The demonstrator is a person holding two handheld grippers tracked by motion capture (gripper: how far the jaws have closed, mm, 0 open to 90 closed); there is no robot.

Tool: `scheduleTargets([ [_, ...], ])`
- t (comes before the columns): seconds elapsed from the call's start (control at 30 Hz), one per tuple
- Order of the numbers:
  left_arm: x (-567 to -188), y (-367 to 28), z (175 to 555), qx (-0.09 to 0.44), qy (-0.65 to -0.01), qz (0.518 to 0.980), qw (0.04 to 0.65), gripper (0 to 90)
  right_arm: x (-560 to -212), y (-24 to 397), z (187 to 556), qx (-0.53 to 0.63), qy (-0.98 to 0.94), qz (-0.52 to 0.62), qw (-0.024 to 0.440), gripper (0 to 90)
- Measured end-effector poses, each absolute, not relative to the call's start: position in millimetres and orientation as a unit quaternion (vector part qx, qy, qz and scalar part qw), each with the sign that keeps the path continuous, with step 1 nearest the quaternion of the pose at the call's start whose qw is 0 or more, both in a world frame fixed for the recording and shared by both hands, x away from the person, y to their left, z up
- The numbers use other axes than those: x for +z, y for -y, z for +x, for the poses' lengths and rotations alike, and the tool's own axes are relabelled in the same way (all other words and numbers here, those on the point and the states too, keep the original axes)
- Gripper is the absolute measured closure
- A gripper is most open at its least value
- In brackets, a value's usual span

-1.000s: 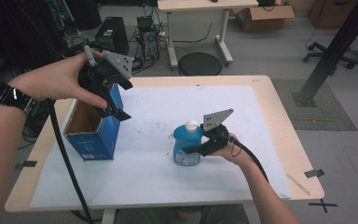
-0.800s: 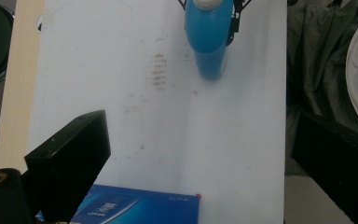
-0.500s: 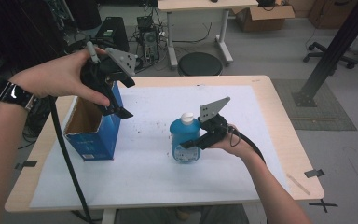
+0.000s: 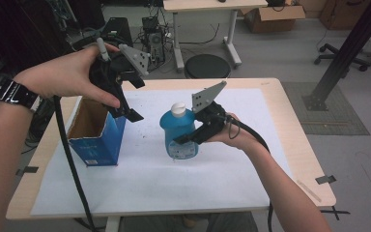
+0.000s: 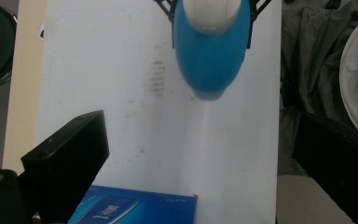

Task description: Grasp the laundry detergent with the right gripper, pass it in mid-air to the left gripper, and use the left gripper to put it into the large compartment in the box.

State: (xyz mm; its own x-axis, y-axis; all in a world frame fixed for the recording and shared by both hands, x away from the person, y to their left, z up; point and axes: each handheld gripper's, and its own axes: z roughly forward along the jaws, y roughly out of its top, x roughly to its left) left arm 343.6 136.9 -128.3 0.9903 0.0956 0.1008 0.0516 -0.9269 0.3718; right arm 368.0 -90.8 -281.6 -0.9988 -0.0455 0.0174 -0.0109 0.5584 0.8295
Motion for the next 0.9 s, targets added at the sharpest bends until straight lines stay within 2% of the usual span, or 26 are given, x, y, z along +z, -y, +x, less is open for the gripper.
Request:
scheduleTargets([
  [0.43,-129.2,-125.2,338.2,0.054,-0.026,0.98,0.187,3.8,-249.3,57.1,359.4,-0.465,0.884,0.048,0.02,43.7],
  [0.9,-142.1,-111.5,337.6,0.05,-0.022,0.986,0.159,3.9,-246.0,44.0,356.6,-0.458,0.887,0.057,0.022,43.7],
])
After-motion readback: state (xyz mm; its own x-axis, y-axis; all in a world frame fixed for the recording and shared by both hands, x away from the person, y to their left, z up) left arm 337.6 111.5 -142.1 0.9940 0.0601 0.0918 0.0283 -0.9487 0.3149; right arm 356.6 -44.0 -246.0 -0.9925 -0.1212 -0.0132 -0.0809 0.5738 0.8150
